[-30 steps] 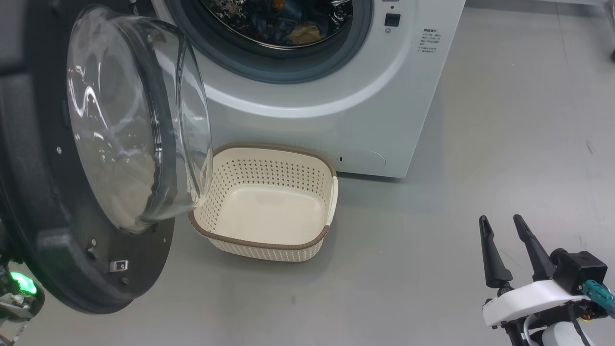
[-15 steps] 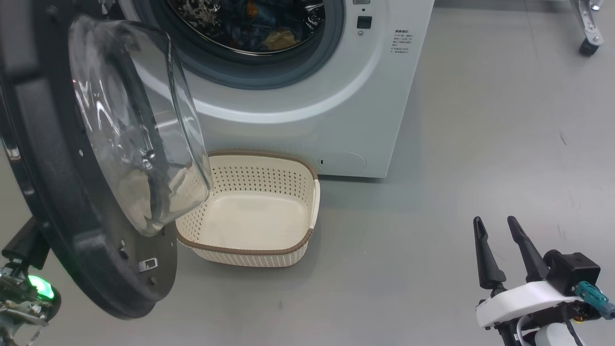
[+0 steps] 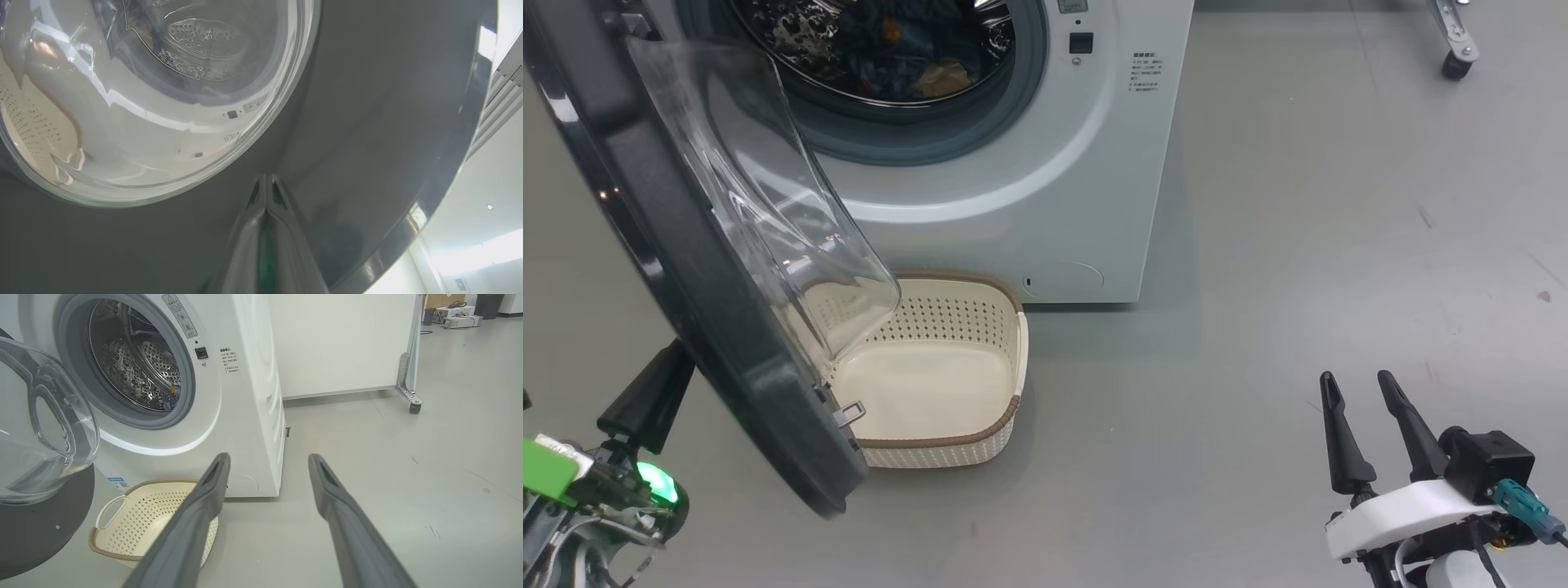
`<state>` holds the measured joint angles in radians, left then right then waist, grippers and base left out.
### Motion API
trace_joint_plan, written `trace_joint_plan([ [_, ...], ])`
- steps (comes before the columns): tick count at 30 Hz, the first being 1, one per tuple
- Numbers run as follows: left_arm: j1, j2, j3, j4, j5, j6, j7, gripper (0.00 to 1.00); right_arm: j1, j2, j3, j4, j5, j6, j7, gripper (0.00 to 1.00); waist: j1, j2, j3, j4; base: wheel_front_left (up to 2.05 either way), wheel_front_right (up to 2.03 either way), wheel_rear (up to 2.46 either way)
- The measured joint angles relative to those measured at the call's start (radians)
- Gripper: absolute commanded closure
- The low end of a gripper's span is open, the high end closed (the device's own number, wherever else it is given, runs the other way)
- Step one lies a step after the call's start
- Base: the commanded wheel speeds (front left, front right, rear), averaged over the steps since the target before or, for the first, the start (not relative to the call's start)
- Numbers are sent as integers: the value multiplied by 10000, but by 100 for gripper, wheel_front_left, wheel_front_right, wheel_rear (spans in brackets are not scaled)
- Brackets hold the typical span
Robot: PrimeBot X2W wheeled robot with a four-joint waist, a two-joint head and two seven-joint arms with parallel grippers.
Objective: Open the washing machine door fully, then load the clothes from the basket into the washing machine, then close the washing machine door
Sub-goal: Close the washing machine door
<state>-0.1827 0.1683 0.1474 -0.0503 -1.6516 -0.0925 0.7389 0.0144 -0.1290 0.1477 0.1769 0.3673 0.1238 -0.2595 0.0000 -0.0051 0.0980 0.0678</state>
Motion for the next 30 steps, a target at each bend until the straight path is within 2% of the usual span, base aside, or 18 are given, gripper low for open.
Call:
trace_joint_plan([
  [15, -1058, -449, -861, 267, 345, 384, -150, 100, -52, 17, -61, -92, -4, 0, 0, 0, 0, 0, 227, -511, 0, 0, 0],
  [30, -3005, -516, -851, 1371, 1450, 706, -1149, 100, -666, 27, 127, -128, -4, 0, 0, 0, 0, 0, 908, -1225, 0, 0, 0],
])
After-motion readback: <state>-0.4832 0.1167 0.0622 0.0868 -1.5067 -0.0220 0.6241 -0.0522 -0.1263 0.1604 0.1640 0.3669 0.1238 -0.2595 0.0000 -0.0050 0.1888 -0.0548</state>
